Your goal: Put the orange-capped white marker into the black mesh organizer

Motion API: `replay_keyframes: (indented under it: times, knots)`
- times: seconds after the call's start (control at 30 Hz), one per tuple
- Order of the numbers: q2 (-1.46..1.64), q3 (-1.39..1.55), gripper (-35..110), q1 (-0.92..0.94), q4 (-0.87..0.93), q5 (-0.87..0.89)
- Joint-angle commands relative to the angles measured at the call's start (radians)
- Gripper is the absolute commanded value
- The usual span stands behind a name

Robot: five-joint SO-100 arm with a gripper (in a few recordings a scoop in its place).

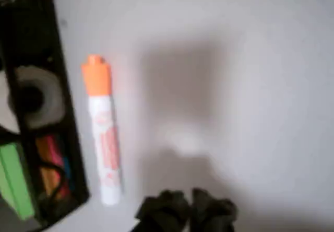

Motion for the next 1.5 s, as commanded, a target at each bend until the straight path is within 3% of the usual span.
replay_keyframes:
  times: [0.0, 0.2, 0.33, 0.5, 0.6, 0.73, 0.87, 1.07, 1.23, 1.47]
  knots:
    - [0.005, -0.003, 0, 0.009, 0.003, 0.006]
    - [0.005, -0.003, 1, 0.002, 0.003, 0.002]
    - [0.005, -0.003, 11, 0.006, 0.002, 0.002]
    - [0.003, -0.015, 27, 0.043, -0.052, -0.146]
    - [-0.043, -0.086, 28, -0.018, -0.072, -0.143]
    - [-0.518, -0.348, 28, -0.044, -0.163, -0.055]
    - [-0.989, -0.684, 27, -0.071, -0.112, 0.021]
    - [-1.428, -1.002, 26, -0.087, -0.046, 0.103]
    - [-1.664, -1.149, 25, -0.077, -0.026, 0.118]
    - [-1.769, -1.212, 24, -0.074, -0.04, 0.118]
